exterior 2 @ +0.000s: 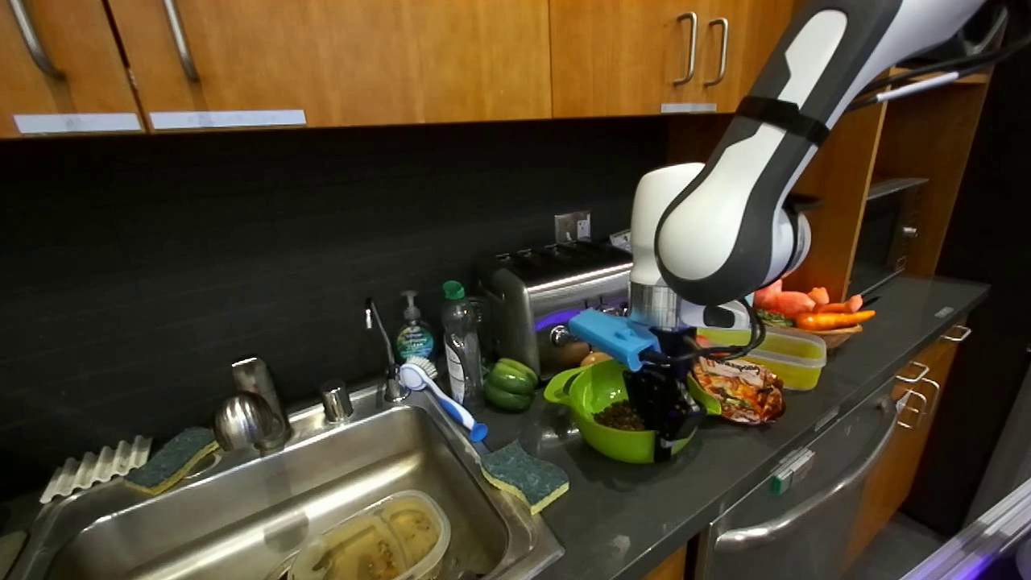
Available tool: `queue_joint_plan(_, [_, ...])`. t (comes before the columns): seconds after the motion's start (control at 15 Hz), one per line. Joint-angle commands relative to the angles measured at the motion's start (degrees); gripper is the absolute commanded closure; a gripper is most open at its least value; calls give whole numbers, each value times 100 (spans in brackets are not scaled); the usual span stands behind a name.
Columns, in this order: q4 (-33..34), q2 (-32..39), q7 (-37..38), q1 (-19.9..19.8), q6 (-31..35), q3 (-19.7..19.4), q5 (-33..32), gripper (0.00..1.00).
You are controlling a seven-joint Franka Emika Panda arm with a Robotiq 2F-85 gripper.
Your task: Transfer the stuff in the green bowl onto the plate
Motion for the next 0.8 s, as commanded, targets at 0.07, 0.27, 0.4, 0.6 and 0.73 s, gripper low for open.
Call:
queue_joint_plan(0.07, [46,-30,134,17,31,-9,-37,96])
queue_joint_plan(0.27, [23,-156,128,45,38,45,12,96])
queue_joint_plan(0.4, [21,-270,28,69,12,130,180,98])
queue_joint_plan(0.6, [24,-447,-131,102,-3,265,425,98])
queue_joint_plan(0.73, [27,-542,-205,134,33,345,581,98])
